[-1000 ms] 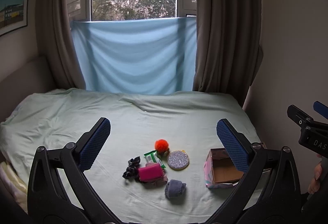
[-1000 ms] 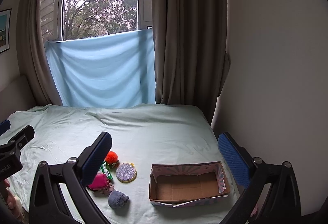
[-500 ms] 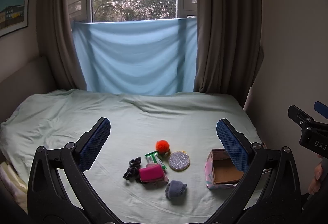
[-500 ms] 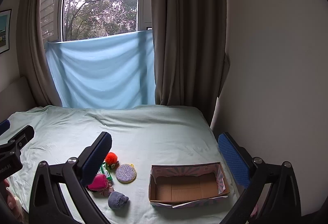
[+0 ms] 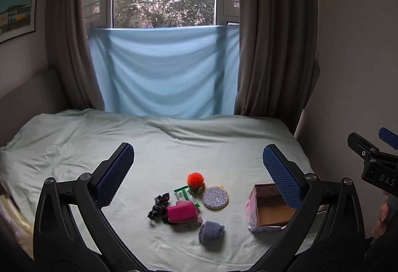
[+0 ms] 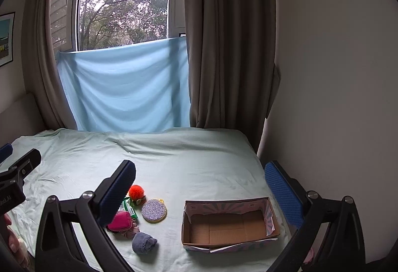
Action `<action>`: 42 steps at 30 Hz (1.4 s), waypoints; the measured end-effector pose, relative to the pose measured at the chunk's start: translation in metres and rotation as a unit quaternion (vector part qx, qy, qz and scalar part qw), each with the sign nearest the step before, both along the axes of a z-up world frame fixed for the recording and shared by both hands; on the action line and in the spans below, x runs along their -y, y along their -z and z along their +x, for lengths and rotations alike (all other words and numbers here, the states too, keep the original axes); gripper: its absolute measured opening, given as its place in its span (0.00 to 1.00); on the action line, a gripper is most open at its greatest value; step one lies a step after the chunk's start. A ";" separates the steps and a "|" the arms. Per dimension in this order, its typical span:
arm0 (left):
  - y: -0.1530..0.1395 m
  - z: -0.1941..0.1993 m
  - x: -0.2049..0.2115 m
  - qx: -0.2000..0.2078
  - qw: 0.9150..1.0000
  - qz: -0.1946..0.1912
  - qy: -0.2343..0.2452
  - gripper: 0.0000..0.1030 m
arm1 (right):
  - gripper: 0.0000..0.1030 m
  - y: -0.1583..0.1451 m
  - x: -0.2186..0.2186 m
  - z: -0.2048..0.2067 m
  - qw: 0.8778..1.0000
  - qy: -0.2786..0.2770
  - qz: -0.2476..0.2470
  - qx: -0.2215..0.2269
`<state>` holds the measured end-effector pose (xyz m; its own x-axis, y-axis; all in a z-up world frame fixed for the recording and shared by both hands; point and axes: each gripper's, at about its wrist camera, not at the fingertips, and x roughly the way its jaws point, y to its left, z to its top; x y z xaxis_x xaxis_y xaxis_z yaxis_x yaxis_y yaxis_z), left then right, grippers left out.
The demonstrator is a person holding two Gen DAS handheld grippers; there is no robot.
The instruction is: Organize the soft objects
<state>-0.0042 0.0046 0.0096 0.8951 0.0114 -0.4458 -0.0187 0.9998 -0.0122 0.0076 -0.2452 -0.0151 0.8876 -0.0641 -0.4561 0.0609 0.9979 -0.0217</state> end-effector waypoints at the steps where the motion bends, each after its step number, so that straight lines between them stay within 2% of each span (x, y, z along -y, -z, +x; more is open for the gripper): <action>1: 0.000 0.000 -0.002 0.001 1.000 0.003 -0.004 1.00 | 1.00 0.000 0.000 0.001 1.000 -0.004 0.003 -0.001; 5: 0.010 0.000 -0.019 -0.003 1.000 0.001 -0.016 1.00 | 1.00 0.008 -0.010 0.003 1.000 -0.024 0.005 -0.002; 9: 0.030 0.008 -0.049 -0.025 0.999 -0.009 -0.018 1.00 | 1.00 0.026 -0.030 0.004 0.999 -0.031 0.014 -0.010; 16: 0.083 0.033 -0.108 -0.073 0.997 -0.009 0.002 1.00 | 1.00 0.072 -0.076 0.011 0.999 -0.020 0.028 -0.039; 20: 0.126 0.054 -0.134 -0.104 0.994 -0.004 0.020 1.00 | 1.00 0.109 -0.103 0.022 0.997 -0.008 0.033 -0.063; 28: 0.223 0.107 -0.170 -0.160 0.986 -0.009 0.042 1.00 | 1.00 0.204 -0.146 0.049 0.992 0.033 0.045 -0.110; 35: 0.319 0.157 -0.182 -0.197 0.978 -0.008 0.074 0.99 | 1.00 0.287 -0.167 0.073 0.986 0.089 0.050 -0.131; 42: 0.399 0.198 -0.185 -0.235 0.967 0.004 0.095 0.97 | 1.00 0.365 -0.179 0.098 0.978 0.119 0.047 -0.163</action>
